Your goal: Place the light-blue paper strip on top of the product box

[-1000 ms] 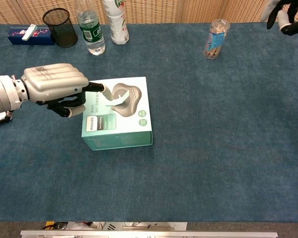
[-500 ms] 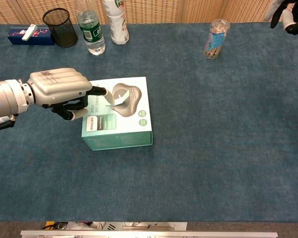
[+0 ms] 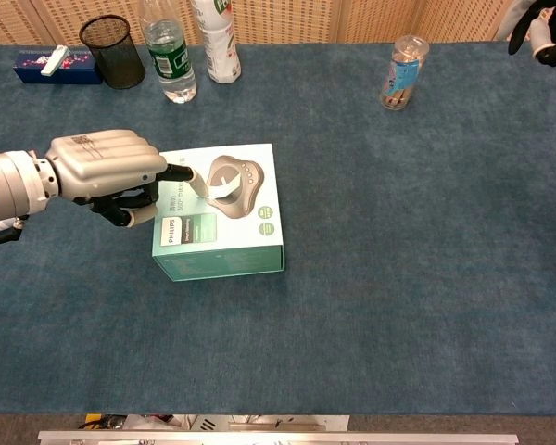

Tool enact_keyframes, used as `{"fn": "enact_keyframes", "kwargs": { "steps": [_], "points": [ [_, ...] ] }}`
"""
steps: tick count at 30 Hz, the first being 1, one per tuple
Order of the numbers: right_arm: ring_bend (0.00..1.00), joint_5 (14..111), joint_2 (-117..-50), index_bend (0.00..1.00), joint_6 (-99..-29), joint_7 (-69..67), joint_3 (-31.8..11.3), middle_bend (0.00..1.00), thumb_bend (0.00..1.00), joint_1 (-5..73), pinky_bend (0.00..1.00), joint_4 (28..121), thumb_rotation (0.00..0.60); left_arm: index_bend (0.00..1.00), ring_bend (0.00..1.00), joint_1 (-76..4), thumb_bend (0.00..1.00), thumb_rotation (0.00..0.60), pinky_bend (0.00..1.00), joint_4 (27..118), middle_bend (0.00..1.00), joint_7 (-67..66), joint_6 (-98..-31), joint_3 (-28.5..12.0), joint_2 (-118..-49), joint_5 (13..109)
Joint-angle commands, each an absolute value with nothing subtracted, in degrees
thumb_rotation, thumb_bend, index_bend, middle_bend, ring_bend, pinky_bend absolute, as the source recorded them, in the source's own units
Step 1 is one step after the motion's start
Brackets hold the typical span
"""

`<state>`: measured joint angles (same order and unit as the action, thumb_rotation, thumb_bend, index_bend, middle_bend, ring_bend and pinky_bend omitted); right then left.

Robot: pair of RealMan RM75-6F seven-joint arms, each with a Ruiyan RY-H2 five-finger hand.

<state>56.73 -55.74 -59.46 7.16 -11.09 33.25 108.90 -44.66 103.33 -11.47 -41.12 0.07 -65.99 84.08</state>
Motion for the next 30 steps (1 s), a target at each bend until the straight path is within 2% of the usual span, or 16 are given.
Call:
{"fn": "enact_keyframes", "kwargs": {
  "steps": [1,30],
  "points": [
    [0.62,56.8,-55.8,0.45,-59.4,7.1,-11.1,0.5,0.64,33.2,0.88,108.8,0.6,0.21,1.0,-44.6,0.82,0.6,1.0,103.7,1.0,-11.5,-41.6,0.2,-65.7,84.3],
    [0.63,58.1,-54.9,0.45,-59.0,5.4,-11.9,0.5,0.64,31.9,0.88,109.0,0.6,0.21,1.0,-45.3,0.82,0.6,1.0,103.9,1.0,-13.7,-41.4,1.0,-65.4,81.4]
  ]
}}
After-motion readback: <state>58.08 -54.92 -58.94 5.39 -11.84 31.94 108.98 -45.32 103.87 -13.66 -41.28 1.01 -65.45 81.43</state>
